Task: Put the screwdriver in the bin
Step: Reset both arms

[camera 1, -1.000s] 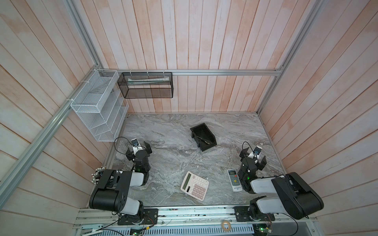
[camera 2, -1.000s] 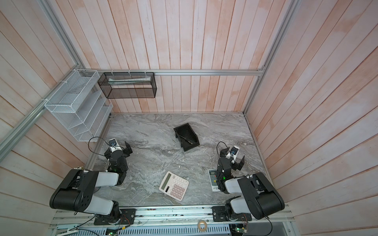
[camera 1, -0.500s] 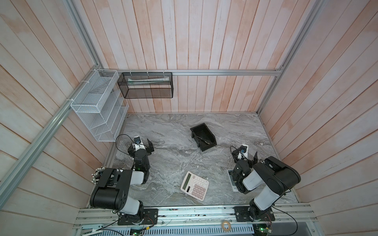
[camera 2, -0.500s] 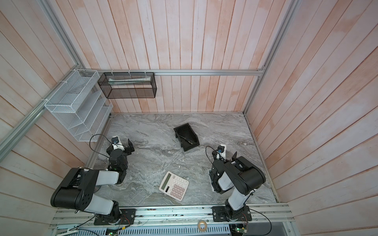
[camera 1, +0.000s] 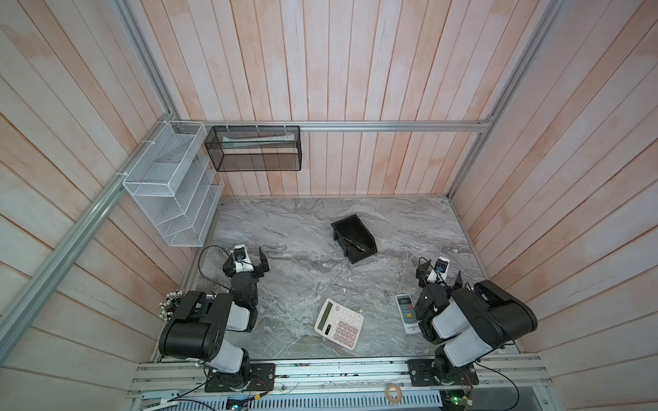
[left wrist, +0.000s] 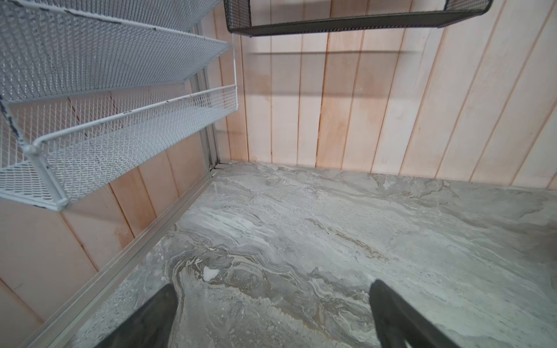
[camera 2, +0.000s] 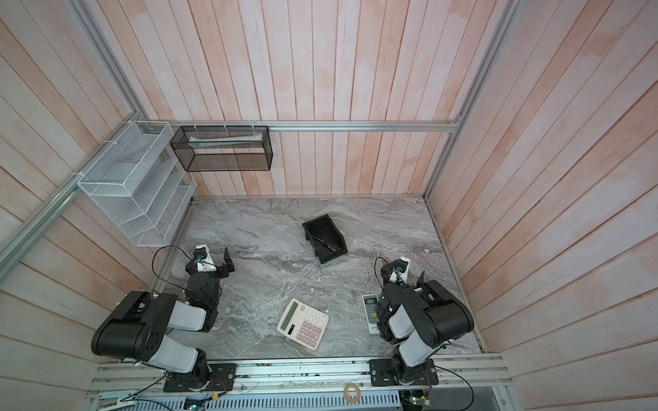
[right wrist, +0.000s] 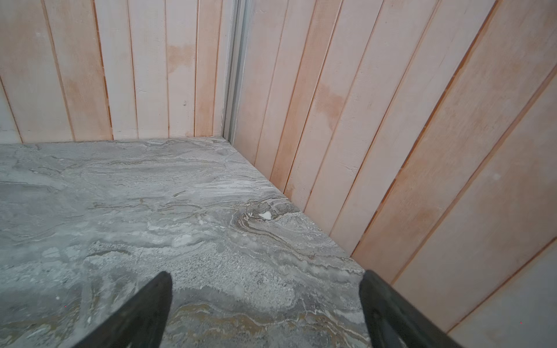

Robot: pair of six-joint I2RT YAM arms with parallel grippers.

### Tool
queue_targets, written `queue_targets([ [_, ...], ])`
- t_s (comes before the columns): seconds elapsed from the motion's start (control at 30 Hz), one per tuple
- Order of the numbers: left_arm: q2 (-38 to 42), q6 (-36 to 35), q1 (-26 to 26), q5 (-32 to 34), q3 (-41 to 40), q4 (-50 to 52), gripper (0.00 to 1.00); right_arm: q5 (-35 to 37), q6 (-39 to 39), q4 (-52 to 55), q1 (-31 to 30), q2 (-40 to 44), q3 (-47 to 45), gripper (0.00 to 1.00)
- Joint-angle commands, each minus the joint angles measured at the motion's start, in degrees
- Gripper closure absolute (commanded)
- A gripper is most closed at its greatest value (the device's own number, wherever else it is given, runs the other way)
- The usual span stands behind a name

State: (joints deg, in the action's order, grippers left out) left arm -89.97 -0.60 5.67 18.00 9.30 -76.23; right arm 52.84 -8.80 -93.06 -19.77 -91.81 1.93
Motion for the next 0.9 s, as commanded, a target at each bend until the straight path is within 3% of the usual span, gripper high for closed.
queue_targets([
  [0.0, 2.19, -0.81, -0.05, -3.17, 1.05, 1.63, 0.00, -2.08, 0.54, -13.43, 0.25, -0.04, 0.63, 0.02],
  [0.1, -0.32, -1.32, -0.25, -2.53, 1.33, -2.12, 0.00, -4.98, 0.33, -8.61, 0.42, 0.74, 2.12, 0.02],
  [0.27, 0.57, -1.18, -0.21, -2.48, 1.50, -0.12, 0.00, -11.75, 2.98, -3.01, 3.12, 3.23, 2.17, 0.02],
  [0.57, 1.04, -1.03, -0.22, -2.75, 2.08, 1.77, 0.00, -34.06, 12.95, 7.61, 15.57, 7.60, 2.32, 0.02],
  [0.63, 1.03, -0.99, -0.20, -2.77, 2.05, 1.78, 0.00, -33.27, 11.25, -1.64, 15.77, 0.60, 2.42, 0.02],
  [0.67, 0.97, -1.01, -0.28, -2.79, 2.12, 1.78, 0.00, -33.82, 13.10, 8.48, 15.87, 4.01, 4.10, 0.02],
  [0.7, 1.06, -1.01, -0.26, -2.79, 2.23, 2.05, 0.00, -33.83, 14.24, 10.93, 16.28, 5.02, 5.33, 0.02],
  [0.73, 1.09, -0.98, -0.18, -2.83, 2.21, 2.13, 0.00, -34.36, 12.43, 5.06, 16.41, 2.60, 4.54, 0.02],
  [0.8, 1.03, -0.88, -0.31, -2.80, 2.37, 2.38, 0.00, -34.62, 14.15, 12.94, 16.51, 4.79, 6.28, 0.02],
  [0.87, 1.03, -0.90, -0.31, -2.97, 2.54, 2.54, 0.00, -35.25, 12.30, 10.77, 16.42, 2.92, 6.95, 0.02],
])
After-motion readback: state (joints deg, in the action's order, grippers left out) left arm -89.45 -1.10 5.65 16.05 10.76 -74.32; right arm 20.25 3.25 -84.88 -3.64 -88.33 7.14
